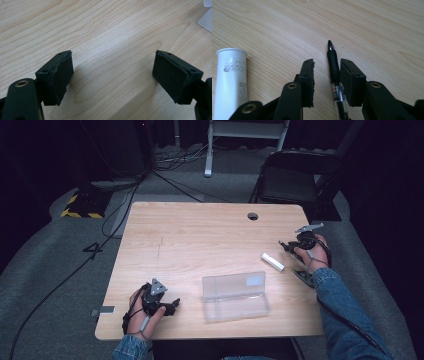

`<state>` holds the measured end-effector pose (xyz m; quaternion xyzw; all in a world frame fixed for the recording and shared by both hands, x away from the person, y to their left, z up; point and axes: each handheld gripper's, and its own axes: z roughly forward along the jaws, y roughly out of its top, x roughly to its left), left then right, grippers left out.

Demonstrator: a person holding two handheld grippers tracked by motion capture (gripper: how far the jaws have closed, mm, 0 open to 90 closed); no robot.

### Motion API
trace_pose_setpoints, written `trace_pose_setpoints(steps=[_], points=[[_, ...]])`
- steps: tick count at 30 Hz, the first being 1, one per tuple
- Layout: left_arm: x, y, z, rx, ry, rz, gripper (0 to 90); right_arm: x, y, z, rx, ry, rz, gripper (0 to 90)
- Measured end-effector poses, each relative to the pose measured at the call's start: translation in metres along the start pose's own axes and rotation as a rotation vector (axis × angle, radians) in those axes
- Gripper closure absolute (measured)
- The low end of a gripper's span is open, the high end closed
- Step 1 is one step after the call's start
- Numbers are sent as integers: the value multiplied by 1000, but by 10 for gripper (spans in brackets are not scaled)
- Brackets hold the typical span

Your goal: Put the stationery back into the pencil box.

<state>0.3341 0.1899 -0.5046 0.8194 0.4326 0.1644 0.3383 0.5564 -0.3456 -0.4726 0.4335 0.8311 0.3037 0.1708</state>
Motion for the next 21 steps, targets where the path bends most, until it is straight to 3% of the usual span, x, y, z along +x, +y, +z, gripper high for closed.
trace_pose_setpoints(steps=[9,13,15,21], points=[[0,0,0,0,0,0,175,-6,-2,9,9,4,17,652],[0,0,0,1,1,1,175,-9,-4,13,14,11,32,710],[0,0,0,0,0,1,174,-9,-4,13,13,11,26,776],[0,0,0,1,1,1,174,-9,-2,12,33,0,-29,803]])
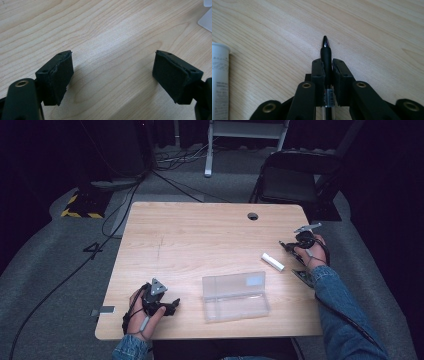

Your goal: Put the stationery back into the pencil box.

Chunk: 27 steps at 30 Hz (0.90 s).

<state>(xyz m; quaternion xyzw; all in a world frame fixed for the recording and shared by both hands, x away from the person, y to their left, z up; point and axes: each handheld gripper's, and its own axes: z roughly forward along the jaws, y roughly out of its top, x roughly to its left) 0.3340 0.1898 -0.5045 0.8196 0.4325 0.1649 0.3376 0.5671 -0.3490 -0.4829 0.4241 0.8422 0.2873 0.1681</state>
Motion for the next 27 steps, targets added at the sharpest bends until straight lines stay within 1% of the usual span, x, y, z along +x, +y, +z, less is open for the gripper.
trace_pose_setpoints(steps=[1,4,8,10,12,18,22,23,27], points=[[0,0,0,0,0,0,175,1,0,0,6,-14,-10,804],[0,0,0,0,0,0,175,1,1,-1,10,-14,-22,805],[0,0,0,0,0,0,175,0,2,-3,-5,-9,-19,806],[0,0,0,1,0,3,175,0,3,-7,-14,-7,-9,806],[0,0,0,0,0,0,175,1,6,-11,-22,-5,-12,806],[0,0,0,0,-1,2,174,3,13,-26,-66,5,-13,806],[0,0,0,-1,-2,-1,174,9,19,-38,-103,19,-23,806],[0,0,0,-1,-2,-1,174,9,19,-38,-103,19,-23,806],[0,0,0,0,-2,2,174,18,25,-52,-147,44,-45,806]])
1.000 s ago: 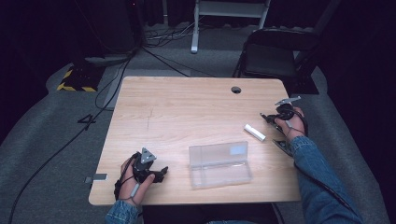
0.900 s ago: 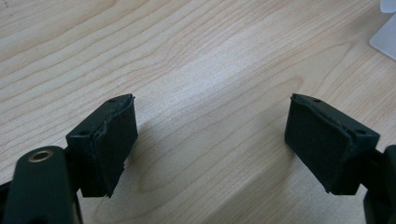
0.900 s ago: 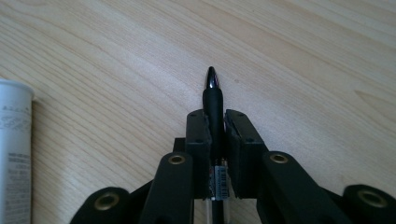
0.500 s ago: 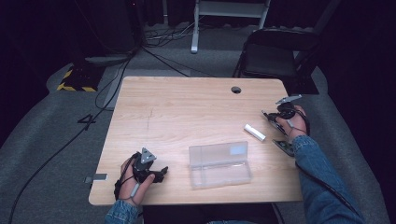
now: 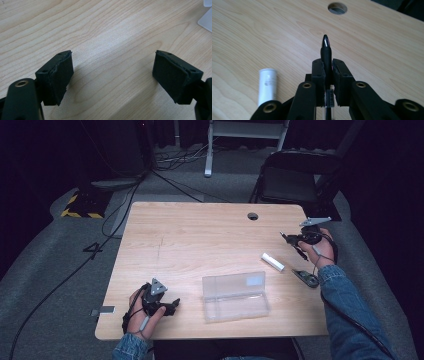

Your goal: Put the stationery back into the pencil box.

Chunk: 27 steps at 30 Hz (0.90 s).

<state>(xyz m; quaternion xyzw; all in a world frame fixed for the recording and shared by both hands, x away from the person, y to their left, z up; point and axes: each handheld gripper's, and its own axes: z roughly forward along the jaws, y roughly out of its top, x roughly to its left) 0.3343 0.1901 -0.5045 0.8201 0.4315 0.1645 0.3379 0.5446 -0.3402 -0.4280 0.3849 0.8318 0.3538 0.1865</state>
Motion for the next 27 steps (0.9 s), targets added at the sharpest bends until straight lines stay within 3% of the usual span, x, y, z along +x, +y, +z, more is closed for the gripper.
trace_pose_setpoints(steps=[4,13,27], points=[[0,0,0,0,0,3,173,9,6,-8,-26,22,-21,806],[0,0,0,4,0,3,170,47,21,-33,-110,103,-102,806],[0,1,0,3,1,4,170,99,33,-48,-165,228,-211,805]])
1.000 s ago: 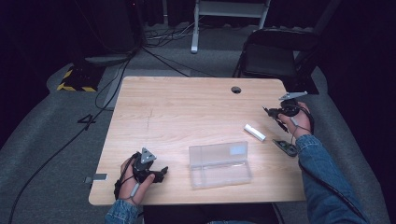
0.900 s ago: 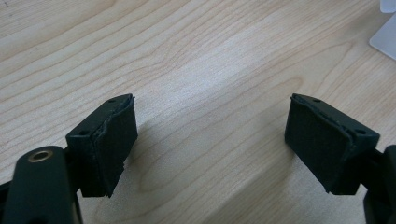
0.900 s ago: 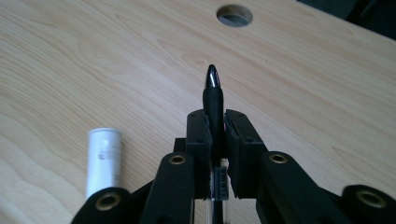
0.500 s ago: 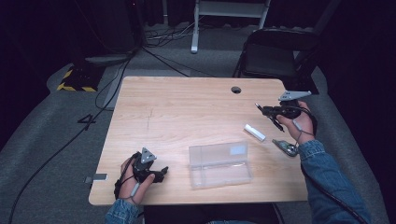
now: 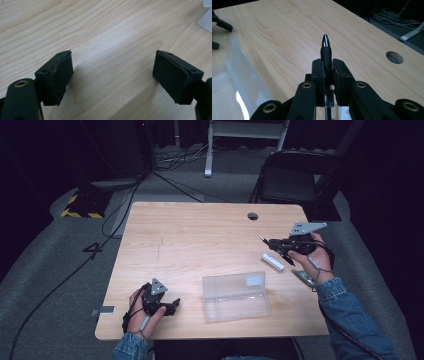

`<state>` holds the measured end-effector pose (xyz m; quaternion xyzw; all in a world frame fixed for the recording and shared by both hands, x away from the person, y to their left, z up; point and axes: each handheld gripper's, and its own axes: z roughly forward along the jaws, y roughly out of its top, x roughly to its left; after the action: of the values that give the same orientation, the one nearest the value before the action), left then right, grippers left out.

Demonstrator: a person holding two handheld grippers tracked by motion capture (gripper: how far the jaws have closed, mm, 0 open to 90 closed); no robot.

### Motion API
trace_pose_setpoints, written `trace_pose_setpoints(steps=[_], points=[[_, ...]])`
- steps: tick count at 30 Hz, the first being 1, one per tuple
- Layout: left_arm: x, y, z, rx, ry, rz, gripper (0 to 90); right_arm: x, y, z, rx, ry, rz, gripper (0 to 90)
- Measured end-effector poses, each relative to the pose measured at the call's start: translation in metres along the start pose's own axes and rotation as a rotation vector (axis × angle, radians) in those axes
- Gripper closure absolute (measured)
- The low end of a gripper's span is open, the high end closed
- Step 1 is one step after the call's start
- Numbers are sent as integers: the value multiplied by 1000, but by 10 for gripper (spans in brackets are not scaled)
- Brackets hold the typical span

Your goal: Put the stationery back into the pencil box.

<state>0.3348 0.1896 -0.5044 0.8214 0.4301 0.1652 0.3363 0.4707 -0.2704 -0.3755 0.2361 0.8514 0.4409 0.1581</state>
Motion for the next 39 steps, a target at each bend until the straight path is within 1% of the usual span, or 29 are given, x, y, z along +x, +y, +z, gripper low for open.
trace_pose_setpoints(steps=[1,2,3,4,5,6,7,8,9,11,12,13,15,17,18,20,21,22,23,24,26,27,30,34,39], points=[[0,0,0,0,1,2,170,3,1,1,-4,10,-5,806],[0,0,0,0,1,2,170,3,1,1,-4,10,-5,806],[0,0,0,0,0,-4,170,10,2,2,-12,33,-21,805],[0,0,0,0,0,-4,170,10,2,2,-12,33,-21,805],[0,0,0,0,1,2,170,13,3,2,-16,44,-26,805],[0,0,0,0,0,-6,170,17,3,3,-22,57,-27,805],[0,0,0,1,1,-4,170,19,3,3,-24,64,-26,805],[0,0,0,0,1,2,171,24,3,5,-29,83,-30,805],[0,0,0,-1,2,2,171,24,3,5,-29,83,-30,805],[0,0,0,0,1,2,171,31,3,7,-34,101,-37,805],[0,0,0,1,0,-4,171,36,2,8,-39,118,-40,805],[0,0,0,0,0,0,171,36,2,8,-39,118,-40,805],[0,0,0,0,1,2,170,42,2,9,-51,140,-42,805],[0,0,0,1,0,-6,170,48,2,10,-60,154,-46,806],[0,0,0,0,1,3,170,51,1,11,-67,167,-49,806],[0,0,0,1,0,-4,170,57,0,10,-83,179,-47,805],[0,0,0,0,0,0,170,61,-2,9,-101,192,-40,805],[0,0,0,0,0,0,170,61,-2,9,-101,192,-40,805],[0,0,0,0,0,2,170,65,-4,7,-125,206,-29,805],[0,0,0,0,1,2,170,65,-4,7,-125,206,-29,805],[0,0,0,0,1,3,170,69,-4,9,-105,214,-40,805],[0,0,0,0,0,-6,170,70,-4,8,-110,215,-39,805],[0,0,0,0,0,0,170,73,-5,10,-104,222,-43,805],[0,0,0,0,0,0,170,79,-7,16,-86,245,-55,805],[0,0,0,0,1,3,170,82,-9,21,-81,258,-69,805]])
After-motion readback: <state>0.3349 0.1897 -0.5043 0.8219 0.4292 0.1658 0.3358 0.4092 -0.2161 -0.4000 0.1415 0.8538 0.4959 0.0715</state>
